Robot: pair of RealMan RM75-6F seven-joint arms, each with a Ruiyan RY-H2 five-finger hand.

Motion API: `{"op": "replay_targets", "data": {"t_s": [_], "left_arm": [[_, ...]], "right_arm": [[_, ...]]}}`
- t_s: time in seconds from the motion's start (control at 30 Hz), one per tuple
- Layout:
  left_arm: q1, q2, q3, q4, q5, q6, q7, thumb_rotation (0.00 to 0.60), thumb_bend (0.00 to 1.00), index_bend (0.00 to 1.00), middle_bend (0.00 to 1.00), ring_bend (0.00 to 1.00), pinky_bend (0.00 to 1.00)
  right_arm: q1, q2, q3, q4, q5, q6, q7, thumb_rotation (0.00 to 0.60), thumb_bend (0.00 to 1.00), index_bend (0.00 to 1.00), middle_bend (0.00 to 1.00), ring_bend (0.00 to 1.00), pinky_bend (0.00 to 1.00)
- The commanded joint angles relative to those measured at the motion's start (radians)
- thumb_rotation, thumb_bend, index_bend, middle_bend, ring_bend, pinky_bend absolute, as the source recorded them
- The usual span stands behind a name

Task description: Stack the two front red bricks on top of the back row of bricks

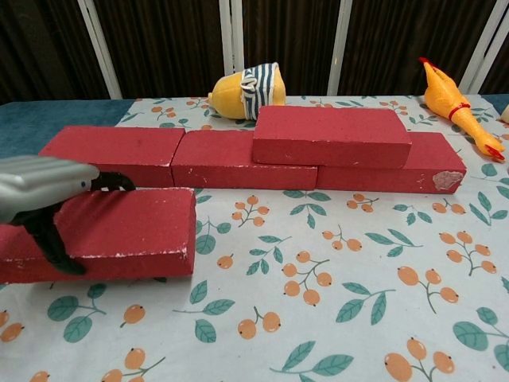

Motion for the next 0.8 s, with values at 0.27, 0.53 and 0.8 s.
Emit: {"op": "replay_targets", "data": {"t_s": [0.27, 0.53, 0.8], "left_arm": [[-0.268, 0.331, -0.245, -0.084, -0.469, -0.306, 0.021, 0.6, 0.0, 0.28, 0.38, 0.22, 0.24], [-0.512, 0.421, -0.204, 0.154, -0.737, -0.547, 0.072, 0.6, 0.0, 0.27, 0.37, 0.22, 0.22], [-0.56, 0.34, -0.165, 0.377, -0.587, -0.621, -0.023, 0.6, 0.0, 0.27, 0.37, 0.22, 0.2]], "right_arm": [[0.016, -0.025, 0.019, 0.006, 0.06, -0.033, -0.069, 0.6, 0.1, 0.0, 0.0, 0.0, 0.0], [0.019, -0.042, 0.038, -0.009, 0.113, -0.029, -0.142, 0.6, 0.1, 0.0, 0.0, 0.0, 0.0], [0.015, -0.055, 0.058, -0.008, 0.139, -0.006, -0.165, 0.6, 0.1, 0.0, 0.0, 0.0, 0.0]]}}
